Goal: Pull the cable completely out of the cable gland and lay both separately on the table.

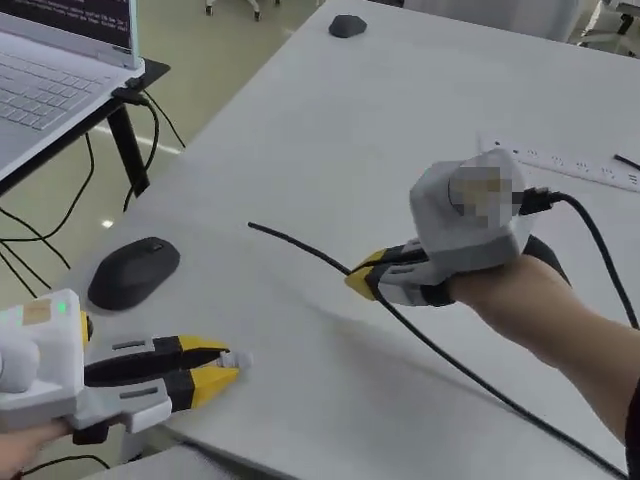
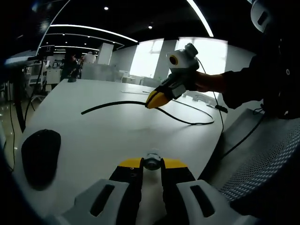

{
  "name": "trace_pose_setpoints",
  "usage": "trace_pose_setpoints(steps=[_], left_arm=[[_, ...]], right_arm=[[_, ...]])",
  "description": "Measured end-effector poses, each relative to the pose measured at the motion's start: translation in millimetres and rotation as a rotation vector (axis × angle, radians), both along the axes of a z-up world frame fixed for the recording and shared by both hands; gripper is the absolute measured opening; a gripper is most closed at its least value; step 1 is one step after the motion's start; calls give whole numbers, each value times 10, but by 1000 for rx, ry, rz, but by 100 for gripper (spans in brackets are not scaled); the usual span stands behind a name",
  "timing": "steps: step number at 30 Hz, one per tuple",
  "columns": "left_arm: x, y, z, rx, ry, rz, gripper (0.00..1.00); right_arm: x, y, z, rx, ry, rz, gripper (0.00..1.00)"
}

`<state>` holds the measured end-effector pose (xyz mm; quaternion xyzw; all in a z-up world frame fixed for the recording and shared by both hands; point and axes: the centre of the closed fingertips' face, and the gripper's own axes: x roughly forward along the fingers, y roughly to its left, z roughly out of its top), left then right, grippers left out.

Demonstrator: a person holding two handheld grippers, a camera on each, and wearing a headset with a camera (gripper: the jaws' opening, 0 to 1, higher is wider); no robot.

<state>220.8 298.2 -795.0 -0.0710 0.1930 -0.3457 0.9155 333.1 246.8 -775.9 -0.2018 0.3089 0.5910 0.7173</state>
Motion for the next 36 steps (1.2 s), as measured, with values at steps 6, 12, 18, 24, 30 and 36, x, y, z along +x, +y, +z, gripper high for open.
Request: trace_pose_setpoints(steps=[6, 12, 18, 24, 30, 36], left_arm=[[-28, 7, -85, 28, -3, 16, 15], [-45, 0, -101, 66, -35, 17, 15], [-46, -18, -90, 104, -55, -5, 15], [-59, -13, -178, 181, -70, -30, 17], [-36, -33, -169, 146, -65, -22, 17], [-31, -17, -155, 106, -42, 13, 26]], right_arm=[[-30, 221, -133, -3, 10, -13, 0], [20, 359, -204, 4, -31, -52, 0], [-29, 415, -344, -35, -86, -37, 0], [-42, 414, -403, -64, -122, -13, 0], [-80, 393, -457, -98, -167, 24, 0], [-70, 346, -450, -97, -131, -2, 19]])
